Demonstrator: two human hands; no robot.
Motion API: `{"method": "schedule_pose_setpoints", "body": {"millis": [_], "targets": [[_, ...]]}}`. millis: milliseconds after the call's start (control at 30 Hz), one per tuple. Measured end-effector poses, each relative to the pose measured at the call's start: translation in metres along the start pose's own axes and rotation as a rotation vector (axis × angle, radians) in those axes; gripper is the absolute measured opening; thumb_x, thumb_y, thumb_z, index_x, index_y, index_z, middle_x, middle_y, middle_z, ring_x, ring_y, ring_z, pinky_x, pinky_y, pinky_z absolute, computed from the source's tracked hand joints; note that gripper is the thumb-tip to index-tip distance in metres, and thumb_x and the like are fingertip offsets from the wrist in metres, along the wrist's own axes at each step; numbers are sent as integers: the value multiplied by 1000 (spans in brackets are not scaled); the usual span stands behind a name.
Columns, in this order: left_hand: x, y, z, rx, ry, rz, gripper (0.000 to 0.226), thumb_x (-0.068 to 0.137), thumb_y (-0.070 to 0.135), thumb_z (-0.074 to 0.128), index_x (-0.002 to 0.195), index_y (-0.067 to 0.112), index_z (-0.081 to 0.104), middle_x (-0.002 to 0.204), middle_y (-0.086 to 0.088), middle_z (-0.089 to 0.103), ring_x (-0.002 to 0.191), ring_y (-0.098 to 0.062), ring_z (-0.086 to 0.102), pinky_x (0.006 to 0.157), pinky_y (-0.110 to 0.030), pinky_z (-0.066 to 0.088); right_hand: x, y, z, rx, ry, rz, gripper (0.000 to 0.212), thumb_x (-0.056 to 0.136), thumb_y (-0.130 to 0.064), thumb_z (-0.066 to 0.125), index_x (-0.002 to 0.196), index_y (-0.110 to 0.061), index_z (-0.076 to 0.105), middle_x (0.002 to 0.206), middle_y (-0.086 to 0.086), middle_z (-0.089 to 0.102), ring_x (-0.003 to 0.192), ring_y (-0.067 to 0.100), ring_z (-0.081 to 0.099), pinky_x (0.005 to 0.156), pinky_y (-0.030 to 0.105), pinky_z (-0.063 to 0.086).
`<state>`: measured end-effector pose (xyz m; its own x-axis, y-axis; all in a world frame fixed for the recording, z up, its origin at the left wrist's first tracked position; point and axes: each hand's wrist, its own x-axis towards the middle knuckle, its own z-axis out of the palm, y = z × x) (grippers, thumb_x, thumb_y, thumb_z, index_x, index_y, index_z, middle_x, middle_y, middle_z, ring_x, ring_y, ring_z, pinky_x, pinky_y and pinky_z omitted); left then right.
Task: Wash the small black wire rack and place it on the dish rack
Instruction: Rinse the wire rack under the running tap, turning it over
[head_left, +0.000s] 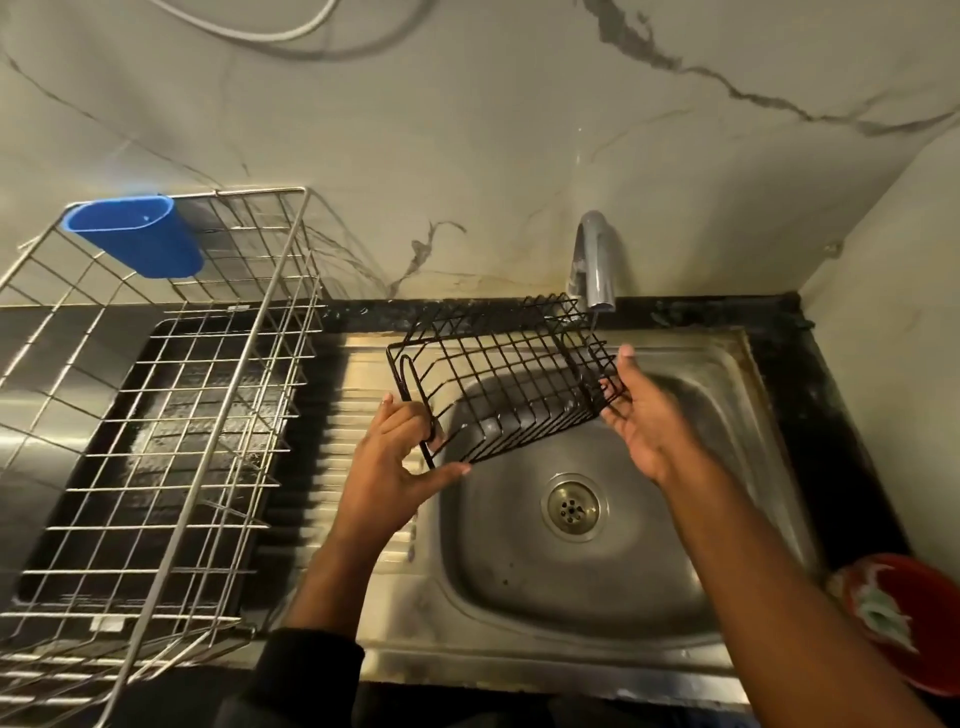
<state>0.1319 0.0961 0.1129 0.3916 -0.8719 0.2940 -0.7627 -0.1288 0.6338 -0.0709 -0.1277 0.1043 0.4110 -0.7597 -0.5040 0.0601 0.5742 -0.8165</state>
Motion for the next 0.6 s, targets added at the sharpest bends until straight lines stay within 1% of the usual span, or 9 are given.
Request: {"method": "schedule_pose_setpoints", "body": {"millis": [67, 100, 167, 200, 300, 367, 433, 500, 600], "targets": [[-7, -6, -4, 39, 12, 6, 41, 73, 51, 82, 80, 16, 61, 96, 4, 64, 101, -17, 61, 112, -46, 38, -4, 5, 4, -14, 17, -12, 86, 74, -59, 77, 141, -12, 51, 143, 5, 56, 134, 22, 51, 114, 45, 39], [-10, -6, -4, 57, 19, 1, 43, 73, 54, 79, 82, 14, 64, 99, 3, 65, 105, -17, 58, 108, -41, 41, -6, 8, 5, -23, 39, -13, 78, 77, -53, 79, 137, -10, 53, 138, 3, 58, 132, 22, 51, 113, 42, 40], [-18, -5, -2, 111, 32, -21, 44, 73, 56, 77, 84, 14, 67, 106, 2, 65, 114, -17, 51, 100, -31, 42, -12, 16, 6, -52, 83, -30, 40, 87, -35, 76, 116, -14, 60, 120, 0, 64, 127, 23, 55, 111, 40, 42], [-21, -5, 0, 142, 34, -33, 43, 71, 54, 79, 84, 15, 68, 108, 2, 64, 114, -17, 49, 96, -30, 42, -14, 20, 4, -73, 100, -30, 29, 89, -30, 74, 111, -14, 62, 116, 4, 67, 126, 26, 56, 110, 40, 43], [-29, -6, 9, 217, 21, -96, 41, 66, 42, 89, 89, 16, 68, 112, 0, 59, 108, -17, 45, 90, -37, 45, -25, 26, -4, -73, 102, -15, 32, 87, -24, 75, 112, -6, 64, 114, 8, 70, 121, 29, 61, 108, 42, 47], [-31, -6, 17, 204, 8, -147, 45, 65, 41, 90, 92, 14, 67, 112, -2, 56, 105, -20, 46, 90, -39, 46, -31, 27, -13, -86, 113, -24, 22, 82, -23, 79, 96, -15, 65, 102, 2, 71, 115, 26, 65, 104, 39, 50], [-34, -2, 26, 131, -13, -199, 47, 65, 37, 92, 96, 11, 68, 111, 0, 52, 105, -24, 47, 91, -41, 46, -36, 25, -22, -64, 136, -36, 24, 81, -20, 80, 81, -20, 56, 96, 0, 72, 109, 22, 68, 104, 38, 49], [-37, 7, 36, 44, -43, -245, 48, 64, 31, 93, 99, 9, 68, 111, 2, 50, 108, -25, 47, 93, -43, 46, -45, 23, -32, -68, 174, -68, 31, 81, -18, 81, 77, -21, 50, 95, 1, 74, 100, 17, 70, 108, 42, 47], [-40, 17, 46, -56, -90, -317, 51, 64, 26, 95, 102, 8, 67, 113, 0, 52, 108, -22, 52, 95, -39, 46, -58, 19, -45, -139, 219, -103, 34, 80, -24, 83, 72, -23, 50, 97, 6, 76, 99, 20, 72, 106, 46, 49]]}}
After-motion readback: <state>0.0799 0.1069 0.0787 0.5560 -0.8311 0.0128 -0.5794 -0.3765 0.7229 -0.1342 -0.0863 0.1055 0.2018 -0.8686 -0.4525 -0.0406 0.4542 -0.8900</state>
